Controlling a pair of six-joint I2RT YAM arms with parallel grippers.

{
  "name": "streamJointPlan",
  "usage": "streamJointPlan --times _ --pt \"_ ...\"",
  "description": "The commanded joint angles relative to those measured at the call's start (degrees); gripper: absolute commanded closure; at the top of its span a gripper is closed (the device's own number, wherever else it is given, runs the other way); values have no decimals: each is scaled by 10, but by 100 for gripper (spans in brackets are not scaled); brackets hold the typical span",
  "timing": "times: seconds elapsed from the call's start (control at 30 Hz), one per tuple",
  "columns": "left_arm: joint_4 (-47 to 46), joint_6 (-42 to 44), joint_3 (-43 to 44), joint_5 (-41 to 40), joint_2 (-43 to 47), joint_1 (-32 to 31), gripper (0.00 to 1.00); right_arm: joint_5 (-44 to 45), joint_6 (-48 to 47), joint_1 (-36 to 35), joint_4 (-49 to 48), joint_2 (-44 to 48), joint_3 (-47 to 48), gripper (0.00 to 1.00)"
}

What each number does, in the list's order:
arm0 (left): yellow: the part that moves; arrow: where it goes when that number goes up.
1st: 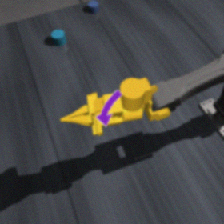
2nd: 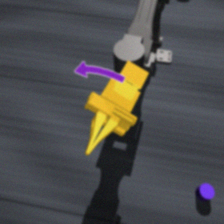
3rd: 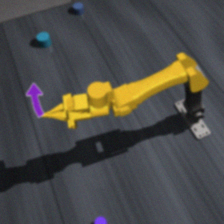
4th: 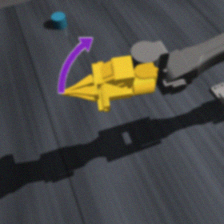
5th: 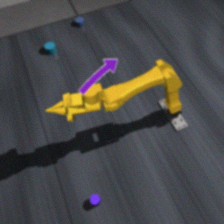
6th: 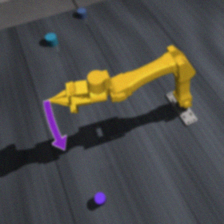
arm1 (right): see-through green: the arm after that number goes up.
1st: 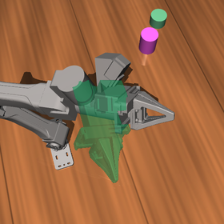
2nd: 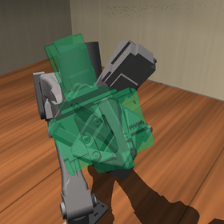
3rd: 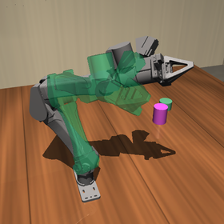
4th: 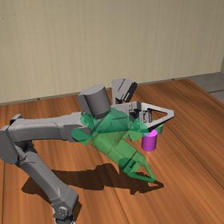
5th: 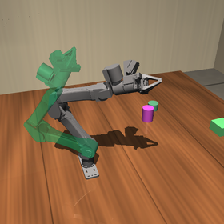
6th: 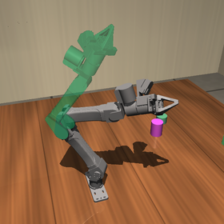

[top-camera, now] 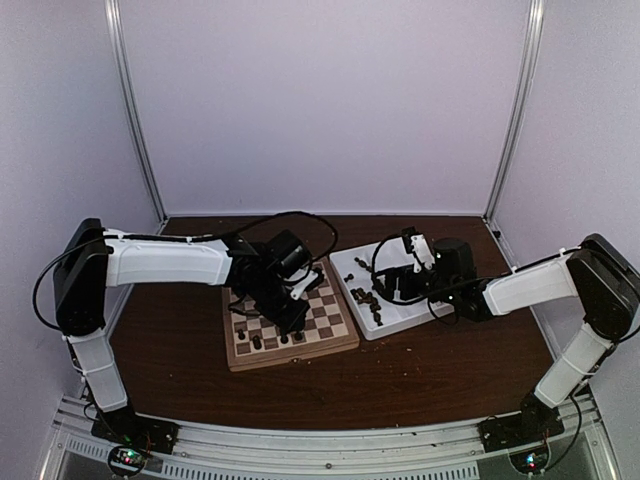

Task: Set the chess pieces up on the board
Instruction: Move the chess piece to the chessboard.

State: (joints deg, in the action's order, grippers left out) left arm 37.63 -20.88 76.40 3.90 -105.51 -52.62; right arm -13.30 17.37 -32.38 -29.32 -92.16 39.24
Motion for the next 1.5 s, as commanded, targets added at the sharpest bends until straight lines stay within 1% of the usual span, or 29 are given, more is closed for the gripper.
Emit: streamJointPlan --times 0.0,0.03,0.13,0.27,0.53,0.67,0.77,0.8,0.97,1.0,1.07,1.1,1.23,1.33,1.43,1.47 --pt "-4 6 -3 6 -8 -3 78 -3 5 4 4 6 9 0" --pt "-4 7 -3 7 -8 -4 74 -4 5 4 5 6 9 0" --pt "-4 7 -1 7 -5 -4 66 -4 5 4 5 5 8 0" --pt "-4 8 8 7 -3 -4 60 -6 6 4 5 5 9 0" --pt "8 12 34 -11 23 -5 58 0 8 4 17 6 13 1" --pt "8 18 43 -26 45 -4 57 7 20 6 49 6 26 6" --pt "7 21 42 -53 64 -4 54 27 33 9 96 6 44 11" --pt "4 21 39 -62 70 -5 54 34 37 9 119 5 55 14" --pt "-31 17 2 -90 113 -4 48 46 56 12 246 -4 122 22" --pt "-42 16 -6 -96 123 -4 47 54 57 12 275 -6 139 28" --pt "-59 13 -26 -107 142 -4 44 92 71 15 356 -9 178 42" --pt "-67 11 -36 -113 153 -4 41 105 72 17 390 -11 194 46" --pt "-97 8 -74 -134 192 -2 32 94 35 21 443 -11 225 49" --pt "-114 3 -100 -144 220 4 23 52 -14 21 457 -14 242 50" --pt "-129 -8 -124 -142 243 15 15 22 -59 21 488 -37 277 51" --pt "-134 -13 -132 -142 251 18 9 7 -71 21 497 -48 289 51"
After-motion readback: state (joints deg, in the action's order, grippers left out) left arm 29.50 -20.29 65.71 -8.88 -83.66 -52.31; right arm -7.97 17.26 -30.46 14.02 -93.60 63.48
